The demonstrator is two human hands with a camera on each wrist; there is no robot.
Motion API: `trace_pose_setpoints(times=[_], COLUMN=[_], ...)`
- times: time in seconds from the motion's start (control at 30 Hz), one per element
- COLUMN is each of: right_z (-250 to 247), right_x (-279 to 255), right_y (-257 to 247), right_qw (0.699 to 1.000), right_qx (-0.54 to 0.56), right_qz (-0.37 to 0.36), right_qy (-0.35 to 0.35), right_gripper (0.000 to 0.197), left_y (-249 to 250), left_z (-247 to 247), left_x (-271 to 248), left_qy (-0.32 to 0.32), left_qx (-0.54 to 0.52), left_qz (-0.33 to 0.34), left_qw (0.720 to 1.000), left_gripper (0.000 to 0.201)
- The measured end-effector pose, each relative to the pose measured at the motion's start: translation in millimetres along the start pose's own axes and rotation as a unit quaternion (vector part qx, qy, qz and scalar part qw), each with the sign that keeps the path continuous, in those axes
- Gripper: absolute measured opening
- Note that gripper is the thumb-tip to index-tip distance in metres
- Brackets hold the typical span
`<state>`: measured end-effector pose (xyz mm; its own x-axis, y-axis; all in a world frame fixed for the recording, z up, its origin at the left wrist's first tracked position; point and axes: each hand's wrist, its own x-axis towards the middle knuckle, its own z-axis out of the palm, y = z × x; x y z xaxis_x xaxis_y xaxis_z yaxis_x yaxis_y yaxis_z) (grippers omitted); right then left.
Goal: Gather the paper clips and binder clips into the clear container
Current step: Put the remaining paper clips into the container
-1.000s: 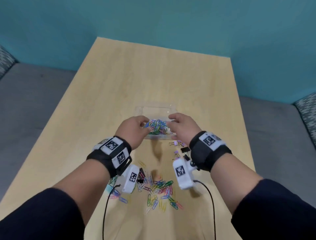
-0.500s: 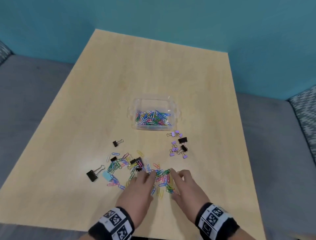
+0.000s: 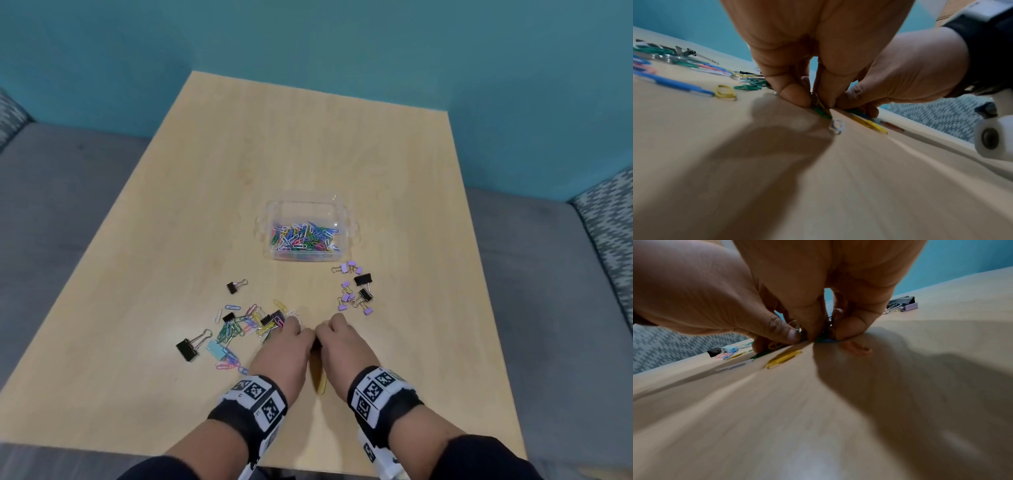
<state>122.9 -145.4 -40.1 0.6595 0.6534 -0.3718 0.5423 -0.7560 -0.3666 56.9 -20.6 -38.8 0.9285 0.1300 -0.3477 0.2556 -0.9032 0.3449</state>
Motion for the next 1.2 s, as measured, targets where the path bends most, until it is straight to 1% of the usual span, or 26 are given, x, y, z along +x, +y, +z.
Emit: trace_pose_setpoints(times=[0.2, 0.23, 0.3, 0.4, 0.43, 0.53, 0.57, 0.6, 0.63, 0.7, 0.73, 0.77, 0.8, 0.87, 0.93, 0.97, 1.03, 1.1, 1.2], right_z=[-9.3, -10.5, -10.8, -12.0, -13.9, -19.7, -21.5, -23.4, -25.3, -31.8, -36.9, -43.6, -51.5, -68.5, -87.6, -97.6, -117.1, -132.7, -144.9], right_x=[-3.5, -3.4, -2.7, -0.3, 0.5, 2.1, 2.0, 1.7, 1.7, 3.1, 5.0, 7.9, 11.9, 25.7, 46.4, 58.6, 82.9, 104.7, 127.3], right_y=[0.0, 0.6, 3.2, 8.8, 11.2, 20.8, 23.9, 26.6, 28.9, 32.0, 32.7, 32.0, 30.6, 26.9, 22.4, 20.7, 17.0, 11.2, 2.0], right_qw=[0.999, 0.999, 0.999, 1.0, 0.998, 0.99, 0.983, 0.969, 0.95, 0.913, 0.902, 0.895, 0.887, 0.863, 0.847, 0.852, 0.874, 0.891, 0.906], right_qx=[-0.032, -0.033, -0.028, 0.021, 0.048, 0.116, 0.157, 0.214, 0.273, 0.361, 0.383, 0.4, 0.419, 0.472, 0.508, 0.504, 0.467, 0.431, 0.396], right_qz=[-0.026, -0.024, -0.013, 0.021, 0.033, 0.068, 0.09, 0.115, 0.142, 0.179, 0.184, 0.181, 0.176, 0.165, 0.15, 0.143, 0.131, 0.127, 0.119], right_qy=[-0.017, -0.019, -0.019, -0.008, -0.01, -0.032, -0.041, -0.049, -0.057, -0.069, -0.075, -0.08, -0.084, -0.073, -0.033, -0.011, 0.028, 0.062, 0.088], right_gripper=[0.031, 0.029, 0.024, 0.013, 0.01, 0.012, 0.012, 0.012, 0.014, 0.016, 0.014, 0.011, 0.011, 0.014, 0.017, 0.018, 0.016, 0.015, 0.014], left_y=[-0.4, -1.0, -2.9, -8.2, -9.8, -16.4, -18.1, -19.9, -21.0, -21.2, -20.6, -20.0, -19.9, -19.3, -20.8, -20.9, -21.0, -19.8, -14.7], left_z=[-8.0, -9.2, -9.8, -6.8, -7.4, -10.1, -11.9, -13.8, -15.7, -23.9, -30.1, -37.7, -45.8, -65.9, -86.6, -97.7, -118.2, -133.8, -145.2], left_x=[-3.6, -3.9, -4.1, -2.9, -2.3, -0.9, -1.3, -1.9, -2.1, -1.9, -0.8, 1.6, 5.0, 16.1, 35.8, 48.3, 76.6, 102.4, 124.7], left_qy=[-0.022, -0.026, -0.023, 0.002, 0.009, 0.009, 0.006, 0.002, -0.004, -0.016, -0.022, -0.027, -0.028, -0.016, 0.021, 0.043, 0.086, 0.117, 0.122], left_qx=[0.023, 0.019, 0.006, -0.067, -0.095, -0.153, -0.188, -0.239, -0.298, -0.414, -0.46, -0.494, -0.515, -0.536, -0.54, -0.534, -0.521, -0.501, -0.471], left_qz=[0.001, -0.003, -0.014, -0.048, -0.061, -0.071, -0.08, -0.095, -0.116, -0.161, -0.177, -0.184, -0.183, -0.171, -0.159, -0.156, -0.149, -0.14, -0.126], left_qw=[0.999, 0.999, 1.0, 0.997, 0.994, 0.986, 0.979, 0.966, 0.947, 0.896, 0.87, 0.85, 0.837, 0.826, 0.826, 0.83, 0.836, 0.846, 0.864], left_gripper=[0.03, 0.029, 0.02, 0.005, 0.007, 0.011, 0.01, 0.009, 0.01, 0.013, 0.014, 0.015, 0.015, 0.013, 0.007, 0.004, 0.003, 0.006, 0.008])
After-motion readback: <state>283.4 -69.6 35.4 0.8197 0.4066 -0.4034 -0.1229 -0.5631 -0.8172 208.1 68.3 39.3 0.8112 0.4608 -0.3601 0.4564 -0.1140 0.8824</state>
